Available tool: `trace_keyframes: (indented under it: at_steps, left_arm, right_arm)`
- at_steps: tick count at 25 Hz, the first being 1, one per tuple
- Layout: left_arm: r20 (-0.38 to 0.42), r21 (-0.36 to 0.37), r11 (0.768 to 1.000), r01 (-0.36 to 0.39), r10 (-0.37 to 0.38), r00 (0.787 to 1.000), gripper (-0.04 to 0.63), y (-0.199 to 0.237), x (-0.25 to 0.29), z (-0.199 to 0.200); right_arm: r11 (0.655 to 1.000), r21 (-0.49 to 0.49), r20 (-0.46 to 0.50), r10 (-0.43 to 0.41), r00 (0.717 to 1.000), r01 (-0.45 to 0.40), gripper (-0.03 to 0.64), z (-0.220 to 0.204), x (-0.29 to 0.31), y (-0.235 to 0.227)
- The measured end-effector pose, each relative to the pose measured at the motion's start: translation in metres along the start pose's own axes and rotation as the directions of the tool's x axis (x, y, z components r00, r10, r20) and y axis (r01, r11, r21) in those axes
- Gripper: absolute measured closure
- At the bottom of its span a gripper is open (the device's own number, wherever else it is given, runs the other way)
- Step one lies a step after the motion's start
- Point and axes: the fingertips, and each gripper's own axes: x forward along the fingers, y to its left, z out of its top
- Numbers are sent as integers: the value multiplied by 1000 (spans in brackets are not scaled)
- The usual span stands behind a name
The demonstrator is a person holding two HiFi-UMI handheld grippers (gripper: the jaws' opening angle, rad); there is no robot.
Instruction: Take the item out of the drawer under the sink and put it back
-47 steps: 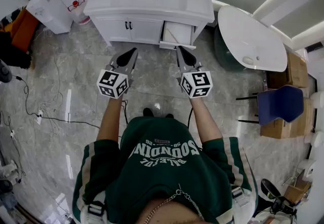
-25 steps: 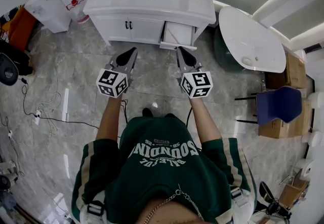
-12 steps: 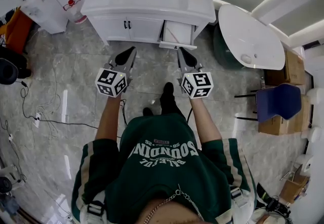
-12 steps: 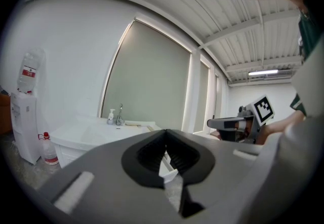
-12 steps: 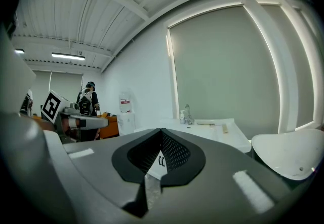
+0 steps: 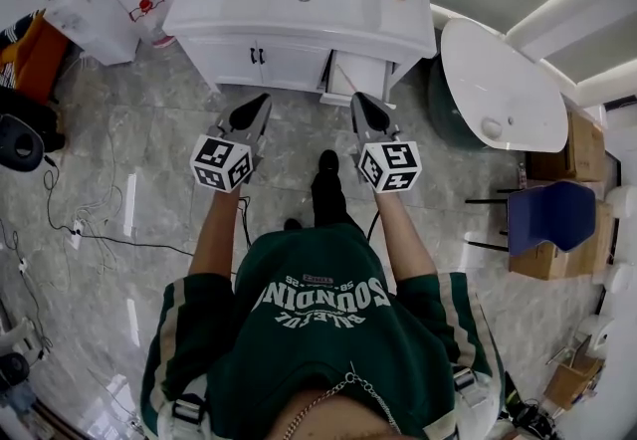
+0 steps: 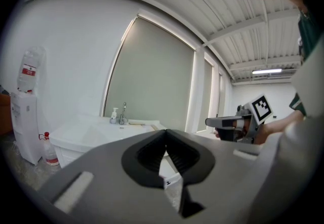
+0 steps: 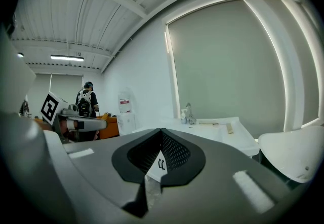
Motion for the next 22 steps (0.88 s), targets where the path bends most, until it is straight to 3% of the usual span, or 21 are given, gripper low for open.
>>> trace_keyframes:
  at_steps: [13, 22]
  left_arm:
    - [-14, -13, 999, -34, 34, 999, 546, 51, 111, 20]
    - [-14, -13, 994, -110, 110, 994, 546, 89, 199, 50]
  right_arm:
    - [999, 12, -22, 42, 999, -42, 614, 16, 101, -80]
    - [992, 9, -33, 127, 991, -127, 614, 47, 188, -144]
